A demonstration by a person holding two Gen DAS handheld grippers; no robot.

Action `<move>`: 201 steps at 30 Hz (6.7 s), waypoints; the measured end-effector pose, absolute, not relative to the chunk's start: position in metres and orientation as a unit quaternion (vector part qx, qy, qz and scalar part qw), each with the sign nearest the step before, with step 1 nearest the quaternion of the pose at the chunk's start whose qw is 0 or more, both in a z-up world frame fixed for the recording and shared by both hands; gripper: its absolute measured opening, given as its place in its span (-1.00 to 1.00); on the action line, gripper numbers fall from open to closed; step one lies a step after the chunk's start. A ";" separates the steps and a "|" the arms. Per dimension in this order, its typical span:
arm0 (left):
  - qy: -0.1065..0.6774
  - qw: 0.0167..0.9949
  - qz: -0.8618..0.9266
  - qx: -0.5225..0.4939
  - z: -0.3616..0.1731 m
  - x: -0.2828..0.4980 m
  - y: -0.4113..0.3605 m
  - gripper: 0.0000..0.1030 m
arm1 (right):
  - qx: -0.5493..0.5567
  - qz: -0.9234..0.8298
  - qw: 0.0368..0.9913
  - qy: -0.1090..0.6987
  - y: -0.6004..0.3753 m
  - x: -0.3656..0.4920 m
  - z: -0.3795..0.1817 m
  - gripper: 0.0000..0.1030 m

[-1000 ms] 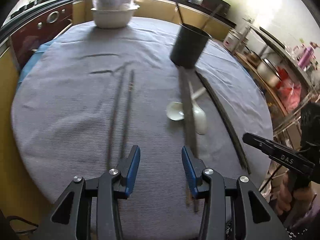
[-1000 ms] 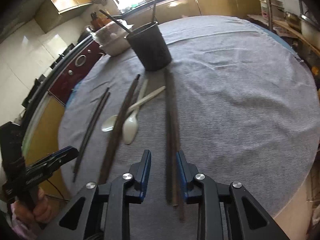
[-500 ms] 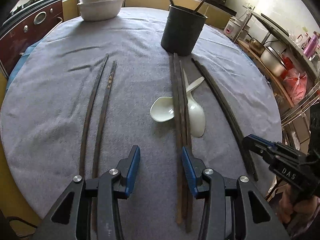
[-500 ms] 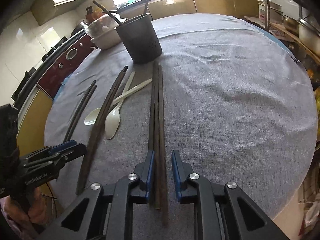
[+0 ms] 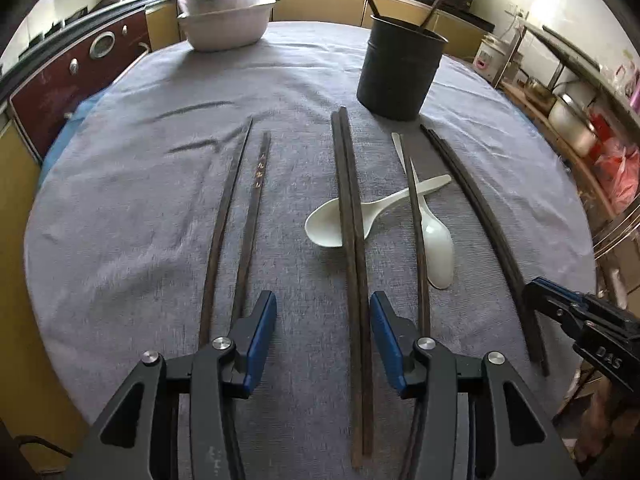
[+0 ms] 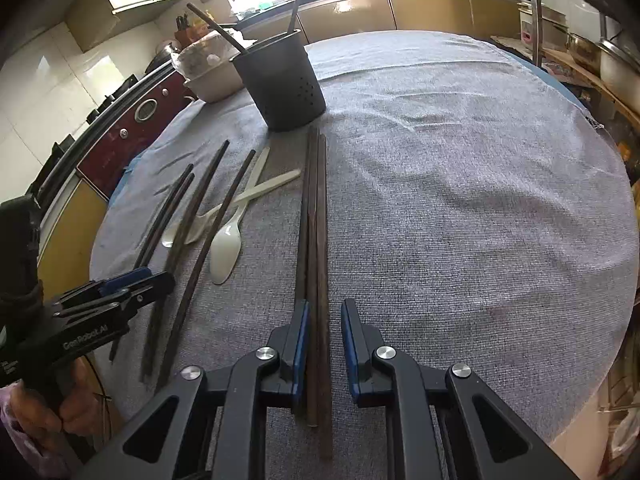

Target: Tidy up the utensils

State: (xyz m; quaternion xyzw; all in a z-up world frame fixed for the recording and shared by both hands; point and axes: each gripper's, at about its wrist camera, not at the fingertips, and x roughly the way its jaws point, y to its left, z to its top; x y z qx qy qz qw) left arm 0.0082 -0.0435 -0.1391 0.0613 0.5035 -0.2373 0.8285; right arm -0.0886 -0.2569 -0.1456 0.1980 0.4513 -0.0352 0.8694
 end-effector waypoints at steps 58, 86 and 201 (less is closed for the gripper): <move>0.514 0.769 -0.380 0.005 -0.102 0.100 -0.102 -0.90 | 0.178 -0.011 0.849 0.497 -0.287 0.048 -0.143 -0.66; 0.452 0.802 -0.389 -0.027 -0.053 0.049 -0.063 -0.90 | 0.179 -0.098 0.837 0.508 -0.332 0.041 -0.140 -0.67; 0.495 0.846 -0.191 0.056 -0.100 0.015 -0.017 0.35 | 0.264 -0.036 0.890 0.369 -0.310 -0.071 -0.090 -0.46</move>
